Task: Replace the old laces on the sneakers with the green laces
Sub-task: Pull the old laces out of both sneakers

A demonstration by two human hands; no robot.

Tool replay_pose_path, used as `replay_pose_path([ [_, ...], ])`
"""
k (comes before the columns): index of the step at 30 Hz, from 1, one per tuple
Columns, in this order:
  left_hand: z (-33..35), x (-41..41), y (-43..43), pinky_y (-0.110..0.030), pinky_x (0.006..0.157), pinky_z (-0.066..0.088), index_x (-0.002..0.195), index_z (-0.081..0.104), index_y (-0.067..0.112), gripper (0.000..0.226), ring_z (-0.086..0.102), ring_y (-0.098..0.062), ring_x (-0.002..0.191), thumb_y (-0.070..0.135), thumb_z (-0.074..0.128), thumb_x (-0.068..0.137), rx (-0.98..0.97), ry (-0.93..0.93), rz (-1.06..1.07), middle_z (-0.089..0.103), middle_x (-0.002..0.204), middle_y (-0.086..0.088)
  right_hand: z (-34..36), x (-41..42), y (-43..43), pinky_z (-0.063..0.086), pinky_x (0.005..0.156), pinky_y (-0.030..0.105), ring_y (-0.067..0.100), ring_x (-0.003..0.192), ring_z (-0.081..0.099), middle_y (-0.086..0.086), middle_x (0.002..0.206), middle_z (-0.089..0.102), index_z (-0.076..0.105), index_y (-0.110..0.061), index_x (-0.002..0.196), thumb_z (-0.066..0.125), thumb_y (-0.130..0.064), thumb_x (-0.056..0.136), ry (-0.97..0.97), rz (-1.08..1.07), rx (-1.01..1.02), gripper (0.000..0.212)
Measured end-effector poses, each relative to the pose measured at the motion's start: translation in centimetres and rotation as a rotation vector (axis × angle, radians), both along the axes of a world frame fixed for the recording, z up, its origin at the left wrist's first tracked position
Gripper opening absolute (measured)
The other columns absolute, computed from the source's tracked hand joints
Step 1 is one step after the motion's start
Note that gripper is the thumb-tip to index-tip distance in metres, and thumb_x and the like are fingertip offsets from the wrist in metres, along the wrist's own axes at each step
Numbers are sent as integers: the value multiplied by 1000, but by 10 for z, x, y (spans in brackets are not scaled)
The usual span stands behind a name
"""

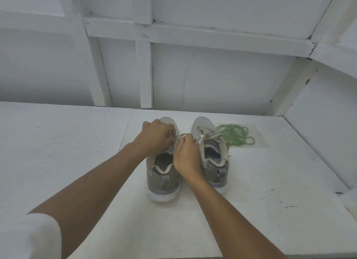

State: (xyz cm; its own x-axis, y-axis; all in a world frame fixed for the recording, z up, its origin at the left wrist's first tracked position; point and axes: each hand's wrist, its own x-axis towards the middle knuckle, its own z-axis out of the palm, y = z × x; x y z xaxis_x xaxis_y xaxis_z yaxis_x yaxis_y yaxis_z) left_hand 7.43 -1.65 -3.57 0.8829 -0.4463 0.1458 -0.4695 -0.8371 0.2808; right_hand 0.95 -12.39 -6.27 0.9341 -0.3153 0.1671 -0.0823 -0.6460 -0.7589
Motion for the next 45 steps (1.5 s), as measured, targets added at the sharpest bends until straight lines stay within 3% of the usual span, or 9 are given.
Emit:
replay_pose_path([
  [5, 11, 7, 9, -41, 95, 28, 106, 68, 24, 23, 49, -19, 109, 27, 47, 96, 66, -165, 41, 65, 105, 3, 1, 0, 0, 19, 62, 25, 30, 93, 50, 19, 112, 57, 47, -2, 108, 30, -23, 104, 25, -4, -5, 27],
  [11, 30, 28, 43, -38, 89, 31, 101, 64, 13, 19, 55, -28, 101, 17, 47, 94, -142, -301, 255, 63, 104, -6, -1, 2, 0, 22, 66, 25, 18, 83, 38, 16, 112, 57, 46, -4, 109, 28, -23, 105, 54, -19, -17, 27],
  [21, 28, 26, 71, -34, 74, 45, 95, 67, 5, 16, 55, -28, 83, 6, 55, 86, -343, -300, 347, 60, 91, -12, 0, 1, 0, 19, 62, 25, 19, 83, 39, 18, 112, 57, 46, -2, 108, 28, -22, 104, 54, -16, -27, 27],
  [25, 13, 18, 67, -37, 80, 50, 89, 69, 14, 11, 59, -26, 84, 14, 59, 85, -216, -160, 365, 65, 91, -5, 1, 1, 1, 18, 62, 25, 30, 93, 49, 20, 113, 57, 46, -1, 106, 27, -22, 104, 51, -21, -42, 27],
  [29, -1, 12, 67, -42, 97, 45, 123, 59, 36, 35, 55, -24, 112, 49, 55, 91, 201, 265, 329, 62, 121, -1, 1, 2, 0, 20, 66, 26, 32, 100, 51, 21, 115, 57, 46, -1, 108, 28, -22, 104, 69, -4, -27, 28],
  [31, -2, 13, 67, -43, 98, 45, 124, 60, 36, 41, 54, -25, 116, 58, 48, 92, 227, 291, 300, 62, 125, 0, 4, 2, -2, 26, 70, 30, 33, 101, 52, 21, 116, 58, 46, -1, 110, 28, -23, 104, 91, 8, -11, 30],
  [36, 6, -4, 46, -28, 78, 42, 119, 63, 24, 37, 58, -20, 95, 47, 43, 98, -209, 201, 245, 68, 111, -6, 15, 6, -4, 35, 71, 35, 33, 102, 54, 17, 118, 58, 43, -5, 113, 28, -28, 104, 189, 60, -50, 29],
  [42, -16, -20, 27, -33, 86, 48, 122, 64, 22, 35, 60, -23, 101, 40, 47, 98, -309, 176, 249, 68, 110, -6, 39, 14, -3, 37, 71, 35, 32, 105, 53, 10, 122, 47, 44, -9, 122, 47, -18, 95, 78, 162, -389, 29],
  [45, -27, -24, 25, -38, 84, 49, 117, 66, 20, 31, 60, -24, 96, 30, 42, 99, -416, 135, 303, 70, 106, -7, 46, 31, 1, 42, 84, 38, 30, 109, 47, 8, 118, 51, 56, -12, 111, 48, -11, 90, 53, 329, -505, 23],
])
